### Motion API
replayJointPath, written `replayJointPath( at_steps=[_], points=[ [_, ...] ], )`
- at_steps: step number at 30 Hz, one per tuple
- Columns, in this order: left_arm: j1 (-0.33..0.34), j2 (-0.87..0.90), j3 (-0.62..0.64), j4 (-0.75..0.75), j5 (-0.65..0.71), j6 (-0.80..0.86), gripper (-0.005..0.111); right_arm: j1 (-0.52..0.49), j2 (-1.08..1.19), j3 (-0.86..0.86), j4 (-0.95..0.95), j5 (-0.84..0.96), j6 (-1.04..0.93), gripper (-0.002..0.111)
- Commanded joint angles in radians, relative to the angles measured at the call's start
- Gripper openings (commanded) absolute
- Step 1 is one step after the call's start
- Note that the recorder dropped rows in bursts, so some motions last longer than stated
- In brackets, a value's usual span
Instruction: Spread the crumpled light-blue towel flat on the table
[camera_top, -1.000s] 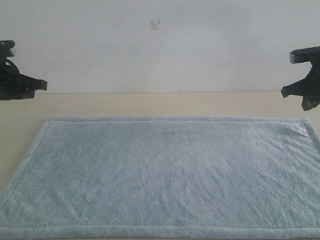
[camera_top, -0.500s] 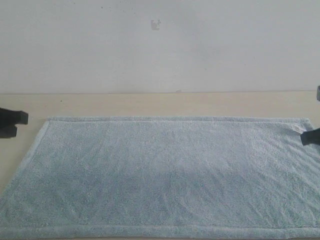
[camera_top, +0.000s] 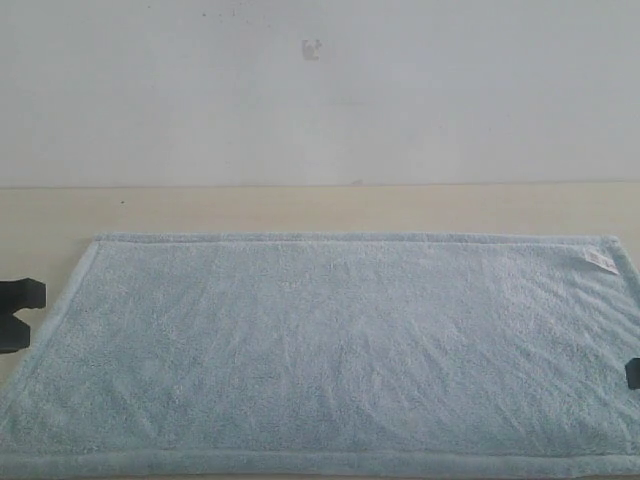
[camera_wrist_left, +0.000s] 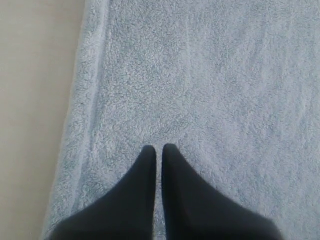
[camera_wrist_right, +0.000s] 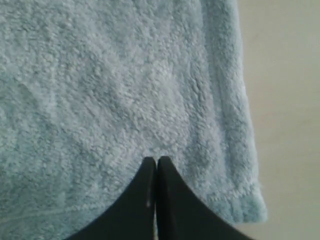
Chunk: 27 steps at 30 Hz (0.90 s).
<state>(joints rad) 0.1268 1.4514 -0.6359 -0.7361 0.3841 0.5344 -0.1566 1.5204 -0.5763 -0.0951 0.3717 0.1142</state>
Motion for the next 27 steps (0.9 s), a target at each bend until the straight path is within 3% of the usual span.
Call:
replayJointPath(
  at_steps=[1,20,27],
  points=[
    [-0.007,-0.008,0.004,-0.029,-0.002,-0.008,0.004,-0.004,-0.007,0.025,-0.229,0.027,0.267,0.000],
    [-0.007,-0.008,0.004,-0.094,-0.040,0.021,0.004,-0.004,0.108,0.030,-0.281,-0.030,0.303,0.000],
    [-0.007,-0.008,0.004,-0.098,-0.045,0.024,0.004,-0.004,0.108,0.030,-0.280,0.077,0.326,0.000]
  ],
)
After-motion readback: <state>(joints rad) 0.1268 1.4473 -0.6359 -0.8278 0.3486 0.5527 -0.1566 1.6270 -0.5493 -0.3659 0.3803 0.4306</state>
